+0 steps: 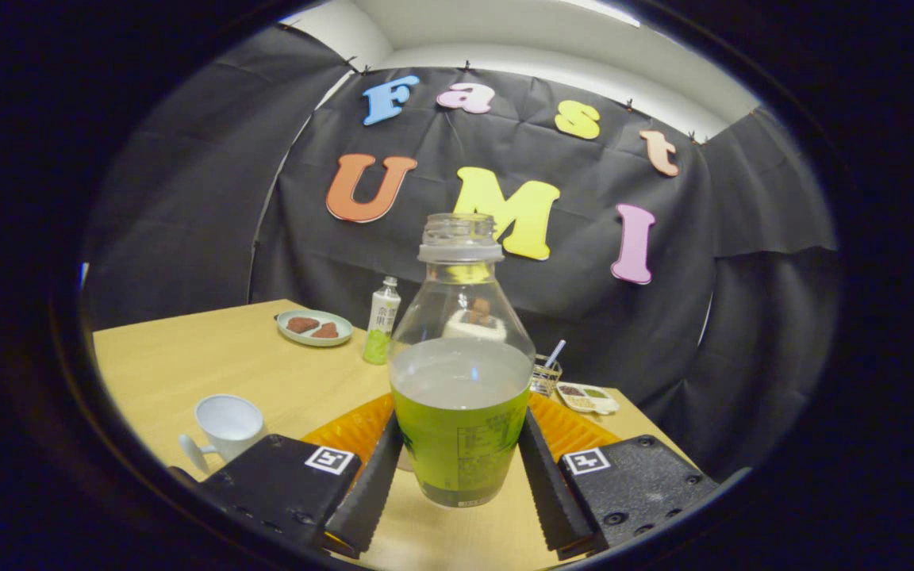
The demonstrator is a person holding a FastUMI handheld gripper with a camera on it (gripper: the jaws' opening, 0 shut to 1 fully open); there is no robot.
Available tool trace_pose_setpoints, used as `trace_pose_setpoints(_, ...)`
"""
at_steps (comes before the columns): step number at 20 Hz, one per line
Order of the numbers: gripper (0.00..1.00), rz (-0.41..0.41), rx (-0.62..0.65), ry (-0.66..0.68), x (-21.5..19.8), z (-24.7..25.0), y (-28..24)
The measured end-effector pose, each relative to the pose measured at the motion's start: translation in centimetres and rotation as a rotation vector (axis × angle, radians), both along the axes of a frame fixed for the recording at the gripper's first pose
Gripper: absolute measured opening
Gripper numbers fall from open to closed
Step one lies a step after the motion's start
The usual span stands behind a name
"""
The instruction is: Take the bottle from table, then pour the juice into the cup, finally place the bottle on the coaster
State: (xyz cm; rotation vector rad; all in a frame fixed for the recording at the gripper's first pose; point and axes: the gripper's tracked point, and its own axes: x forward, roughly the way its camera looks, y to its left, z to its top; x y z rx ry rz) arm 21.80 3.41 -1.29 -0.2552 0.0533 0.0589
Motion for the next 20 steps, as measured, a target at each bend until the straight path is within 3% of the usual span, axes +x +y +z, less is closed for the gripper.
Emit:
trace_pose_setpoints(10, 0.81, 0.086, 0.284, 0.123, 9.3, -3.8, 2.2)
trace_pose_setpoints(14, 0.82, 0.059, 0.274, 0.14, 12.3, -4.7, 2.4)
trace_pose_setpoints(20, 0.82, 0.058, 0.277, 0.173, 13.4, -6.4, 3.1)
